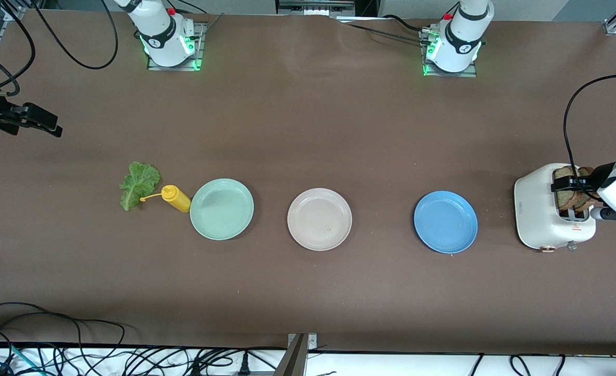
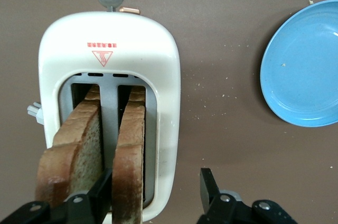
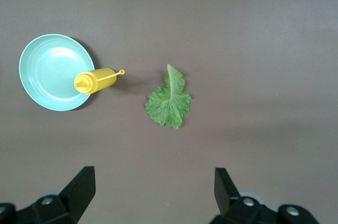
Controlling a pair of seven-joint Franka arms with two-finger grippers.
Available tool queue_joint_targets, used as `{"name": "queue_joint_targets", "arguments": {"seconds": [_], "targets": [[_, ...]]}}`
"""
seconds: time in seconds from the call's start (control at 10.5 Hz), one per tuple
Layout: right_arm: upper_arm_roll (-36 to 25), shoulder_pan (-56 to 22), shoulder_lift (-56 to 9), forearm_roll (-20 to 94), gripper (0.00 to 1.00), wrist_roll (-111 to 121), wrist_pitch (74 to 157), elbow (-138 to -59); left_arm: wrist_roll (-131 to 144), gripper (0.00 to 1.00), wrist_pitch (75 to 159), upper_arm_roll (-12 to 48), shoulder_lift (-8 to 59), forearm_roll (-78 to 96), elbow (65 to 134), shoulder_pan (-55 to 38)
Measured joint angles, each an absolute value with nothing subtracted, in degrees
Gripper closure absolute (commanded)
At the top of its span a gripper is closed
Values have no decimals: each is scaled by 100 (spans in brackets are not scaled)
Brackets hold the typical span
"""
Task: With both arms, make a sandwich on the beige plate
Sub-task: 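Lower the left gripper and grasp the outer bread slice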
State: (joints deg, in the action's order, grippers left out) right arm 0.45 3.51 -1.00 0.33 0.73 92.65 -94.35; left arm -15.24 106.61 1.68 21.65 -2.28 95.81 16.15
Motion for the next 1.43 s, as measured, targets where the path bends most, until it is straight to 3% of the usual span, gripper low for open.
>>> {"name": "queue_joint_targets", "arguments": {"seconds": [0.38,0.67,1.43], "targets": [[45,351,-100,34,0,73,9265,-9435,-1768,81,10677,159,2239,-228,9579,1635],[45,351,-100,47,0,73,9265,-9435,-2212,97,10699,135,2240,-239,9568,1690],[23,363,-100,173,0,75,9262,-9435,-2508,100,10586,15,2205,-173,9215,1698]]}}
